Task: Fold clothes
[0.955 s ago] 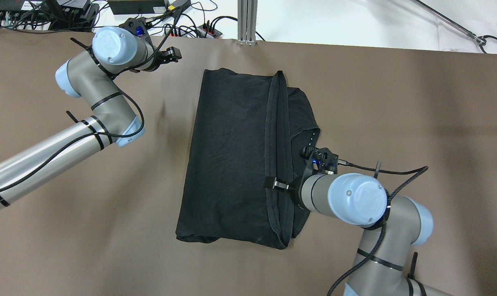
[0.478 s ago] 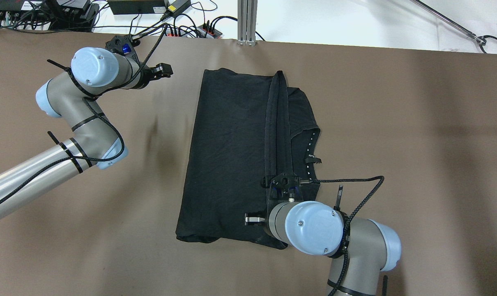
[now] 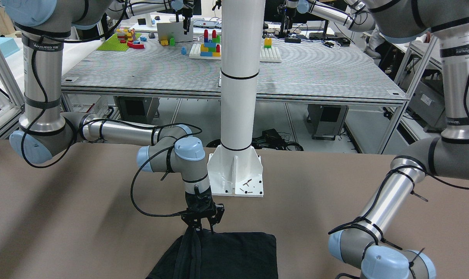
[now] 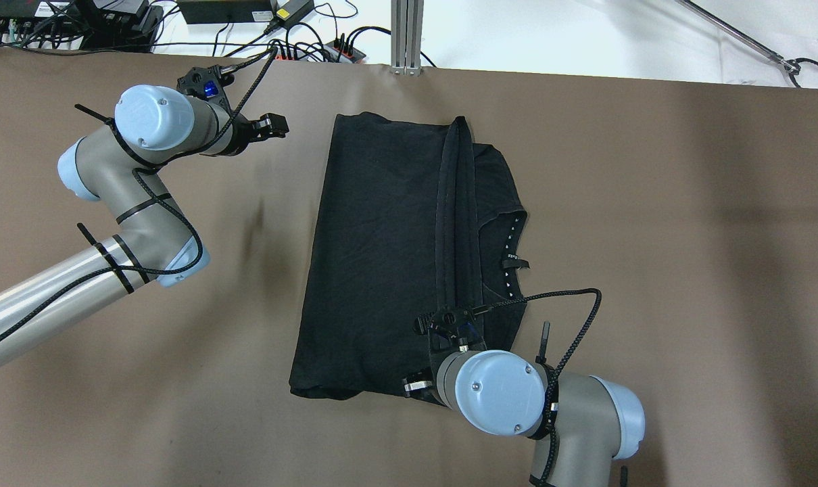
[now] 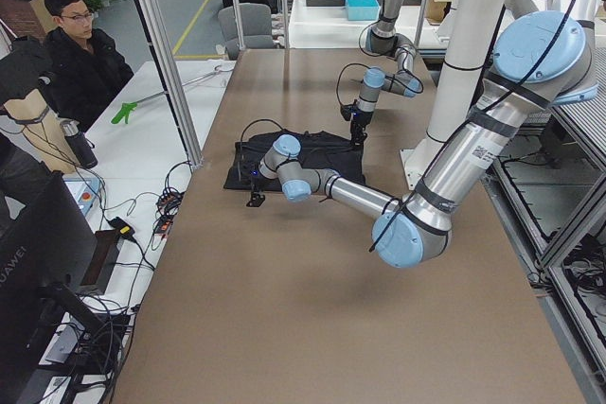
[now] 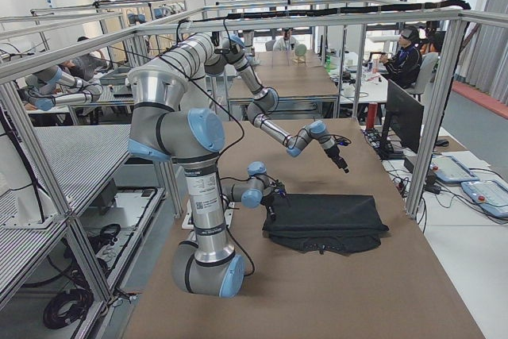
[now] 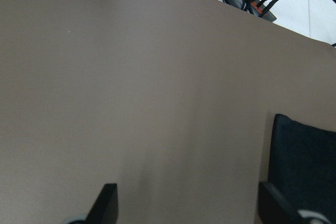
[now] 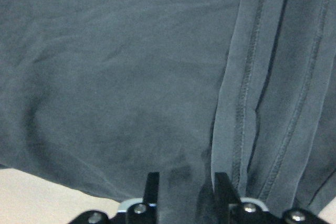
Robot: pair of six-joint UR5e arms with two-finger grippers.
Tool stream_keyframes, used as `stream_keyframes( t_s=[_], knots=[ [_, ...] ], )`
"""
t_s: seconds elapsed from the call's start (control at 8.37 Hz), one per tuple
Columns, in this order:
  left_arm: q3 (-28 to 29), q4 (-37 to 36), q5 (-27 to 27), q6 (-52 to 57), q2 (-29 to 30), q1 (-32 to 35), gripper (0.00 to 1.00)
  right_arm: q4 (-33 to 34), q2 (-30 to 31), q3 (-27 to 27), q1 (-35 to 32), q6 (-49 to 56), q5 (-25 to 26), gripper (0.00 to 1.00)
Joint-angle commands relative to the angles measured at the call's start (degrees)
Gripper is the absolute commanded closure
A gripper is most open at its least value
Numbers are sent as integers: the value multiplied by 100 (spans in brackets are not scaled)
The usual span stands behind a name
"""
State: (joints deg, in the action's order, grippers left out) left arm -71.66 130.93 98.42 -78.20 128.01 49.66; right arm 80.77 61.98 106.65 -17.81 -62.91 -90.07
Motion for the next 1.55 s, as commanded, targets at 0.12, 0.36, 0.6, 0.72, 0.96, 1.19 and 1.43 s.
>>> stream_keyframes(
  t_s=[0.12,0.36,0.6,0.72,0.96,1.19,1.43],
  knots=[
    [73,-14,116,-3,31,-9,6,369,-54,-65,-21,919,43,52],
    [64,-120,116,-11,40,-18,6,850,-186,-74,-12,1455,323,53],
    [38,-120,63,-46,-21,-9,6,967,-230,-127,41,1493,516,56],
    [38,-120,63,-142,-39,-9,6,967,-230,-118,189,1493,622,58],
    [11,-120,46,-213,-57,-9,6,976,-204,-118,234,1493,658,59],
    [3,-120,63,-231,-57,-18,6,1063,-178,-109,234,1493,667,64],
    [2,-120,54,-258,-66,-9,6,1064,-195,-109,234,1493,667,91]
  ],
)
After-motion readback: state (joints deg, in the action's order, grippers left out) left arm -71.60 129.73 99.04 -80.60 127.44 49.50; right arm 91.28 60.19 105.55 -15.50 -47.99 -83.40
